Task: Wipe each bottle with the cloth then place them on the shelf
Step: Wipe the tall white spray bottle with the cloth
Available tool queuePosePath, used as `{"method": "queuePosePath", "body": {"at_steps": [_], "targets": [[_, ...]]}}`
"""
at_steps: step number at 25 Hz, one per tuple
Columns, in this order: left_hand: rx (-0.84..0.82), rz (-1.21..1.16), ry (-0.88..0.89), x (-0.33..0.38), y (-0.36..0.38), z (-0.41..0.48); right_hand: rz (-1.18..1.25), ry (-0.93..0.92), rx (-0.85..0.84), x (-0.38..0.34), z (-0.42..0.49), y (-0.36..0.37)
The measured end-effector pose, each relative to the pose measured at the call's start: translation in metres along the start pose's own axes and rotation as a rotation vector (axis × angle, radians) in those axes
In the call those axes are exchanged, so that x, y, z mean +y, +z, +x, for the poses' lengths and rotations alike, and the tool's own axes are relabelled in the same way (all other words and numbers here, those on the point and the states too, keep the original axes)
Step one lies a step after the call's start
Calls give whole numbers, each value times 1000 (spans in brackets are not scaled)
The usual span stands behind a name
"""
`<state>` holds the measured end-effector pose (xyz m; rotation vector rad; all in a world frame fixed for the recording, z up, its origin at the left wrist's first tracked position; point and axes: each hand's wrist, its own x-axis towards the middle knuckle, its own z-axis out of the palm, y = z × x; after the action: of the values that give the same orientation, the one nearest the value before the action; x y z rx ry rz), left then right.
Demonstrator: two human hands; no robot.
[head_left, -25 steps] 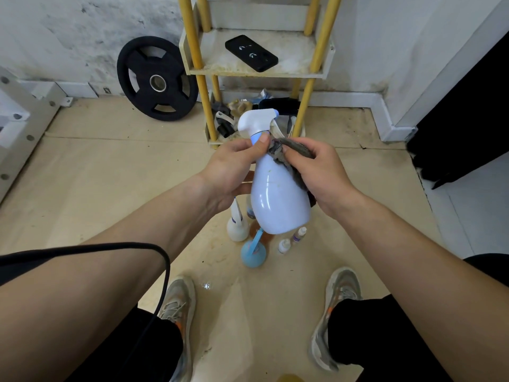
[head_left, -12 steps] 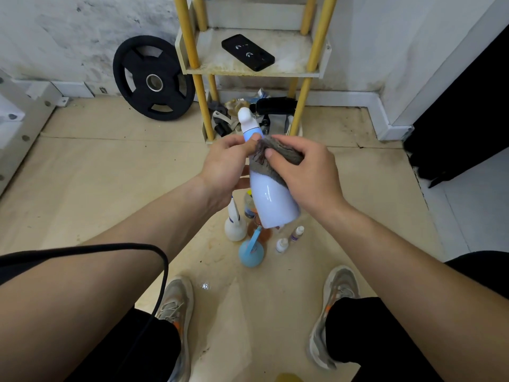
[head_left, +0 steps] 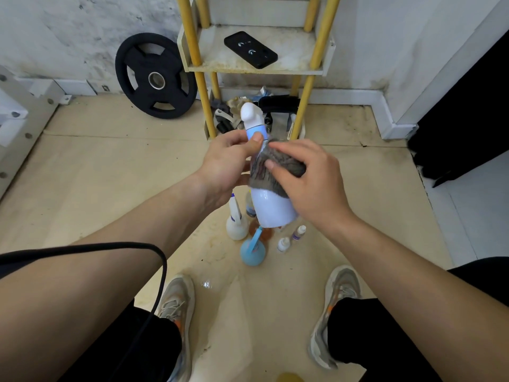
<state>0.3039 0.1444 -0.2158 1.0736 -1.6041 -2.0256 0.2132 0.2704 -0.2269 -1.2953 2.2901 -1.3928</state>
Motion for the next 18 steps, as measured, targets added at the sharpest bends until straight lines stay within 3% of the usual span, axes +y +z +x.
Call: {"method": "queuePosePath", "body": {"at_steps": [3, 6, 10, 13, 15, 18], "targets": [[-1, -31, 38, 1, 2, 2, 139, 164, 27, 2, 7, -5], [62, -75, 52, 7, -6, 8, 128, 193, 7, 6, 1, -6], [145, -111, 28, 9, -19, 14, 8, -54, -32, 10, -18, 1], [106, -58, 42, 3, -14, 12, -85, -212, -26, 11, -21, 5], [14, -37, 52, -3, -5, 7, -74, -158, 8, 9, -14, 4], [-78, -40, 67, -5, 4, 2, 62, 93, 57, 9, 0, -3]]}}
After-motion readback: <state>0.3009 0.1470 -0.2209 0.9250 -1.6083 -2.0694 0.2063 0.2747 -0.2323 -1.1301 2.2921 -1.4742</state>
